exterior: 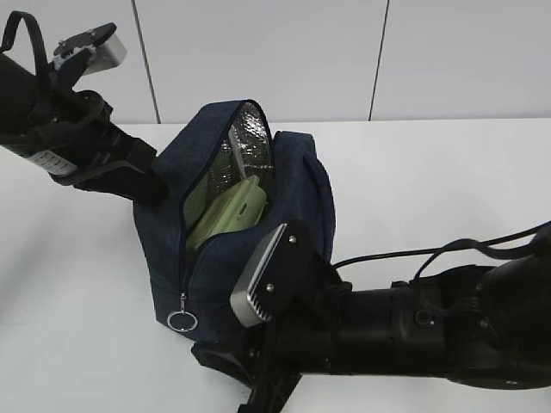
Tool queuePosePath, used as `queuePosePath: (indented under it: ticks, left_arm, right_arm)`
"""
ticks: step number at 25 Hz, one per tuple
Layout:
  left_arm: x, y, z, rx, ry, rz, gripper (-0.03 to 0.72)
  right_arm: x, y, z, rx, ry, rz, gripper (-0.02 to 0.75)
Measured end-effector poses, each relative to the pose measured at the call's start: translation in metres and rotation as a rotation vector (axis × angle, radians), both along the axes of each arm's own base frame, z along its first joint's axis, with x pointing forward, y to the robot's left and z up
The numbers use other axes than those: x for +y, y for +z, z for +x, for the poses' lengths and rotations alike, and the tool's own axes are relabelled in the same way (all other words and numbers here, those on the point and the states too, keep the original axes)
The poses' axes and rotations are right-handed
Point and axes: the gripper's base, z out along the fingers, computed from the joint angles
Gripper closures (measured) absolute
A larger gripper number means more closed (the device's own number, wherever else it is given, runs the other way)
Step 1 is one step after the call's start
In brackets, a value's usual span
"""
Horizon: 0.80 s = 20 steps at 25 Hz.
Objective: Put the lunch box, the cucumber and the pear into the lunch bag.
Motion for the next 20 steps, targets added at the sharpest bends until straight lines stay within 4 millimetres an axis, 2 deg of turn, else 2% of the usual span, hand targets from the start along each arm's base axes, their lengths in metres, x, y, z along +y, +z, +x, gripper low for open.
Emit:
queuePosePath:
  ticks: [4,9,17,20]
  left_arm:
    - [0.000,0.000,0.000,0.000,0.000,0.000,0.687]
    - [0.000,0.000,0.000,0.001,-0.001,0.000,0.687]
    - [0.000,0.005,-0.005,0.001,-0.017,0.002,0.686]
    - [0.000,0.005,-0.008,0.023,-0.034,0.005,0.648]
  right_arm:
    - [0.012,-0.010,-0.007,0.029,0.018,-0.035,0.422]
    - [0.022,-0.013,0.006,0.051,-0.054,-0.050,0.422]
    - [0.024,-0.013,0.013,0.057,-0.092,-0.084,0.422]
    - [0.023,-0.013,0.013,0.060,-0.096,-0.090,0.422]
